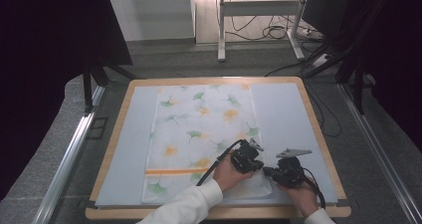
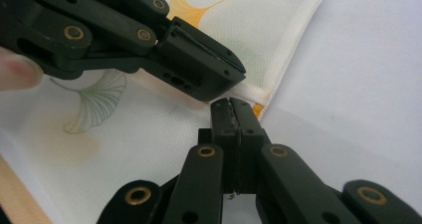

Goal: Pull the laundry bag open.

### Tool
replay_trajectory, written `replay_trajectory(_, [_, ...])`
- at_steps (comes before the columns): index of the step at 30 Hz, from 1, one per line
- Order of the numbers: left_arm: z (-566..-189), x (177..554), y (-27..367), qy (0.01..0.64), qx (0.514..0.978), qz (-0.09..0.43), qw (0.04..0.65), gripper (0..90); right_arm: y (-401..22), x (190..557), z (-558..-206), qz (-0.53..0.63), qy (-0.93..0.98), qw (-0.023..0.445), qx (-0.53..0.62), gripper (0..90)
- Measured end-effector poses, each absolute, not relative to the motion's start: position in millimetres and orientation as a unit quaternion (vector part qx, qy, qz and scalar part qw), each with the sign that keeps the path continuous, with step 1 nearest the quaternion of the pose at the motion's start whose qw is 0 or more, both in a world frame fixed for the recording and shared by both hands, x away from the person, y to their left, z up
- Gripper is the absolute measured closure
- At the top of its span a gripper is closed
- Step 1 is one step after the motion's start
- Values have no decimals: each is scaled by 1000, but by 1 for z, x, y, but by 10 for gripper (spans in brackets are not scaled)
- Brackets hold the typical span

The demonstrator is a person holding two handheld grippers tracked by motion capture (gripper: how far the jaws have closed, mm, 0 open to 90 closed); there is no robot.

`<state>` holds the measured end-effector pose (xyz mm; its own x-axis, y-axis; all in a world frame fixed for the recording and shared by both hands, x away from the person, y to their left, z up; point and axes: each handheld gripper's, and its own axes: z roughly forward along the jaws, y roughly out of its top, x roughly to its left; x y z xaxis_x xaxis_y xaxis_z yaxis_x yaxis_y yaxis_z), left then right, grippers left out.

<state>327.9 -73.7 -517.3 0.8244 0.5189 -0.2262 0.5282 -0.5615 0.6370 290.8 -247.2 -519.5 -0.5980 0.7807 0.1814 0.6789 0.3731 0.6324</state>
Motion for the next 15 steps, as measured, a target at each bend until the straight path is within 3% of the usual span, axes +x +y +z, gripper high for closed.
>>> replay_trajectory(15, [-517,320,-62,312,876,7,368,900,-248,290,-520,348,825,71,439,900])
